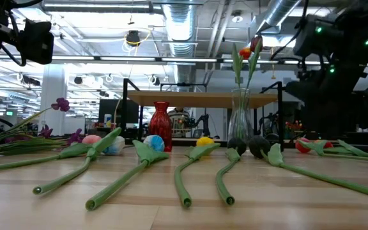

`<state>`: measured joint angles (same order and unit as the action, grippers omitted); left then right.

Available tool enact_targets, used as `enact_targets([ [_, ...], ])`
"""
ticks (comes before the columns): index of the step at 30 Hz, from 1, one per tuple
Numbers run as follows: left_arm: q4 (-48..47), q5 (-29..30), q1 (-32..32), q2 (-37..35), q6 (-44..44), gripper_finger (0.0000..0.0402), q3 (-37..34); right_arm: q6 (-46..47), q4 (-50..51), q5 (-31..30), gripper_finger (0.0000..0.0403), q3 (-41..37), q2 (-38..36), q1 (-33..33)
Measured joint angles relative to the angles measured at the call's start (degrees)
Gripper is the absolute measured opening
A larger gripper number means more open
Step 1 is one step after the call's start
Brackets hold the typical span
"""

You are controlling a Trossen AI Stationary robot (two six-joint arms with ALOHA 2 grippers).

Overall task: Pick and place flowers into a vace then onto a shelf
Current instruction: Put the red flower into the transparent vase

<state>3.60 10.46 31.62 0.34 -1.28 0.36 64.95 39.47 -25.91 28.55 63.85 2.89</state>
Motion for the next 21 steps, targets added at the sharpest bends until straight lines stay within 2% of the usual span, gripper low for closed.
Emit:
enact_targets([
  [14, 0.00, 0.00, 0.01, -0.02, 0.00, 0.0302, 0.02, -0.90, -5.13, 0.15, 0.0128, 0.14, 15.51, 1.37],
  [21, 0.00, 0.00, 0.01, -0.02, 0.00, 0.0302, 0.02, -0.87, -5.74, -0.78, 0.0127, 0.32, 18.65, 1.17],
])
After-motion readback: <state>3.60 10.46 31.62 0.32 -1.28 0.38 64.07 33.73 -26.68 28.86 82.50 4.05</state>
